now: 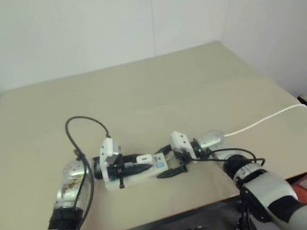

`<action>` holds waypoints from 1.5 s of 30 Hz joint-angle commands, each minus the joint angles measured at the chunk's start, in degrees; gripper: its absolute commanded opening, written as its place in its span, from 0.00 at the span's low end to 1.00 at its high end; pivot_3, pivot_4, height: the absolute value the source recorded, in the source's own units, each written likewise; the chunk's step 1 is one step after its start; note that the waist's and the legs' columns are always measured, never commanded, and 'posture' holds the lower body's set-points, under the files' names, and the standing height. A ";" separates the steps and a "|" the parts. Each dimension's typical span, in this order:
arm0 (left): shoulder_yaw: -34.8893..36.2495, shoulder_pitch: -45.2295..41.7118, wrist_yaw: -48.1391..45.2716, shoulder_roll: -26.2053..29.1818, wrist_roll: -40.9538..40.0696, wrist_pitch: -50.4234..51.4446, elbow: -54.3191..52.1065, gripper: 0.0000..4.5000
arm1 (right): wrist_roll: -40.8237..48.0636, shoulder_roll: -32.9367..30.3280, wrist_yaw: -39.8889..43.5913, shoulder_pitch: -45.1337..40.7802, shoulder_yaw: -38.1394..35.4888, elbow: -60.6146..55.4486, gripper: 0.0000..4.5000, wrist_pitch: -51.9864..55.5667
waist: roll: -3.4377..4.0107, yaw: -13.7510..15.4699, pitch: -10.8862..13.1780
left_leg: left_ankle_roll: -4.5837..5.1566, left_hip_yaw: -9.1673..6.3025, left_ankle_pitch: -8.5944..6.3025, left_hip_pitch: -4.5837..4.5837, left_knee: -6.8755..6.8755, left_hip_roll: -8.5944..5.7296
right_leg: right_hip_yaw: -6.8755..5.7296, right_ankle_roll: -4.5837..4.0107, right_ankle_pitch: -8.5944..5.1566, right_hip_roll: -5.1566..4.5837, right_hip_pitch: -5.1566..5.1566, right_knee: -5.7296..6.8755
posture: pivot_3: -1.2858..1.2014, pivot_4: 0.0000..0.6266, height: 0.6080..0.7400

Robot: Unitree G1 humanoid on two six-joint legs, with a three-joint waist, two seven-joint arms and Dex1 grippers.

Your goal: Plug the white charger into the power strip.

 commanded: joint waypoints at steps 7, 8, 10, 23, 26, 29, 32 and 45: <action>-1.46 1.38 1.01 0.65 4.34 -4.99 7.28 0.22 | -0.41 0.01 0.17 0.63 0.05 -1.10 0.76 0.93 | 0.00 0.02 0.00 | 0.02 0.02 -0.01 0.67 -0.23 0.00 | 0.00 0.37 -0.23 0.00 0.66 -0.23 | 0.52 0.24 1.00; -1.55 1.59 1.03 0.65 4.41 -5.35 7.54 0.22 | -0.41 -0.06 0.23 0.65 0.05 -1.15 0.76 0.94 | 0.00 0.05 0.00 | 0.02 0.02 -0.01 0.67 -0.23 0.00 | 0.00 0.37 -0.23 0.00 0.67 -0.23 | 0.52 0.24 1.00; -1.57 2.14 1.41 0.71 4.47 -5.73 7.82 0.22 | -0.43 -0.09 0.23 0.55 0.04 -1.07 0.76 0.96 | 0.01 0.05 -0.01 | 0.02 0.01 -0.01 0.69 -0.22 0.00 | 0.00 0.37 -0.23 0.00 0.68 -0.22 | 0.52 0.24 1.00; -1.91 5.57 4.32 0.88 5.02 -5.43 7.56 0.22 | -0.50 0.03 0.49 0.37 0.09 -1.09 0.76 1.11 | 0.21 0.06 -0.25 | 0.03 0.01 -0.02 0.73 -0.27 0.01 | 0.00 0.38 -0.24 0.00 0.73 -0.29 | 0.52 0.24 1.00; -2.35 6.31 4.46 1.15 5.19 -4.90 6.90 0.22 | -0.55 0.02 0.50 0.38 0.04 -1.10 0.76 1.12 | 0.29 0.09 -0.35 | 0.03 0.01 -0.03 0.74 -0.27 0.01 | 0.00 0.38 -0.24 0.00 0.75 -0.32 | 0.52 0.24 1.00; -2.65 6.59 4.77 1.70 5.24 -3.45 6.17 0.22 | -0.57 0.07 0.48 0.35 -0.02 -1.03 0.76 1.11 | 0.31 0.09 -0.38 | 0.03 0.01 -0.03 0.74 -0.28 0.01 | 0.00 0.39 -0.24 0.00 0.75 -0.33 | 0.52 0.24 1.00; -2.66 6.72 4.87 1.92 5.19 -2.89 5.72 0.22 | -0.55 0.16 0.48 0.36 -0.03 -1.04 0.76 1.10 | 0.32 0.09 -0.40 | 0.04 0.01 -0.03 0.74 -0.28 0.01 | 0.00 0.39 -0.24 0.00 0.76 -0.35 | 0.52 0.24 1.00; -1.89 5.45 3.72 1.23 4.42 -5.77 5.19 0.94 | -0.52 0.46 0.36 0.43 -0.06 -1.09 0.76 1.06 | 0.70 0.08 -0.63 | 0.07 0.03 -0.05 0.73 -0.33 0.01 | 0.02 0.42 -0.26 0.02 0.75 -0.44 | 0.52 0.24 1.00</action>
